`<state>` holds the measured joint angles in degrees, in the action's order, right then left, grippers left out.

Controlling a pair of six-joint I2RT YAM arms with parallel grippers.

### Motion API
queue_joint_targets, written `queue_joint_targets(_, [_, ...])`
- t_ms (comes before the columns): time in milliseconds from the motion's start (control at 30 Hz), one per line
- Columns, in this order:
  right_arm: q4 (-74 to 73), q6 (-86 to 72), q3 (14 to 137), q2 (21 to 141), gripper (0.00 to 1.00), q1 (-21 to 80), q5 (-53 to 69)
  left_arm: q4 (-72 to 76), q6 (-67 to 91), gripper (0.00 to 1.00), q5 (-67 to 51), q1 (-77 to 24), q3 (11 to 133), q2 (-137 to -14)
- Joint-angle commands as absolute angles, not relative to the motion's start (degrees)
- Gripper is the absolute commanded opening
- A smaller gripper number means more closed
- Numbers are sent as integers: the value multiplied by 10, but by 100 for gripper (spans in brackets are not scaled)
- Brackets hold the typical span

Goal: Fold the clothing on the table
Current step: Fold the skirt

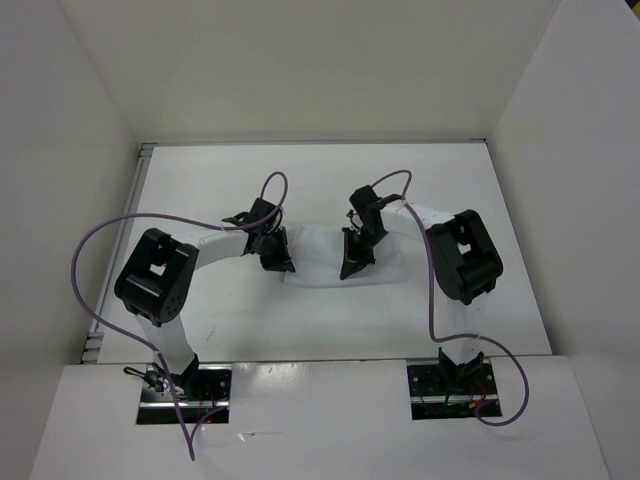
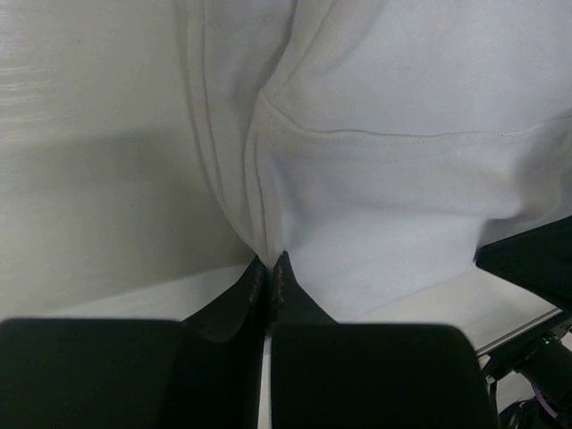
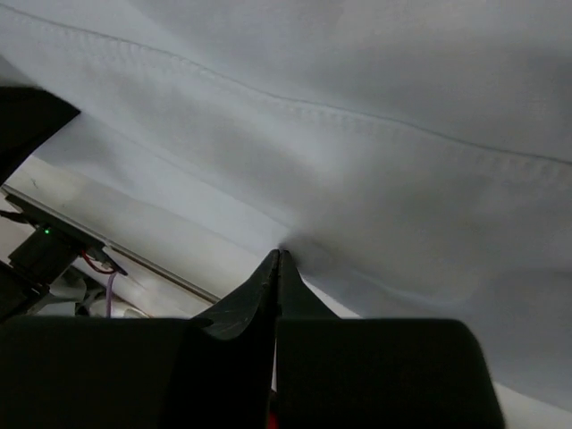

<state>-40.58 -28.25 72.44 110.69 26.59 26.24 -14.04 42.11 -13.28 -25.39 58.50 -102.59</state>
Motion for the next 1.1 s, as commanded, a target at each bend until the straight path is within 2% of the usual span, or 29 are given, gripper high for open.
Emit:
queue_joint_targets(0, [-392, -285, 743, 1114, 0, 265, 253, -168, 409, 0, -122, -257, 580, -995])
queue_joint_targets(333, [-397, -295, 759, 1176, 0, 301, 219, -200, 403, 0, -150, -257, 651, -941])
queue_joint_targets(533, [-360, -312, 805, 1213, 0, 338, 297, -194, 437, 0, -241, -262, 732, -948])
queue_joint_targets(733, [-327, -325, 838, 1220, 0, 333, 349, -169, 457, 0, -277, -262, 732, -954])
queue_joint_targets(800, [-322, -330, 838, 1188, 0, 326, 354, -176, 457, 0, -277, -262, 732, -954])
queue_joint_targets(967, [-357, -330, 806, 1085, 19, 292, 327, -189, 446, 0, -265, -256, 708, -948])
queue_joint_targets(1067, [-379, -330, 767, 1037, 20, 263, 304, -194, 446, 0, -260, -245, 696, -948])
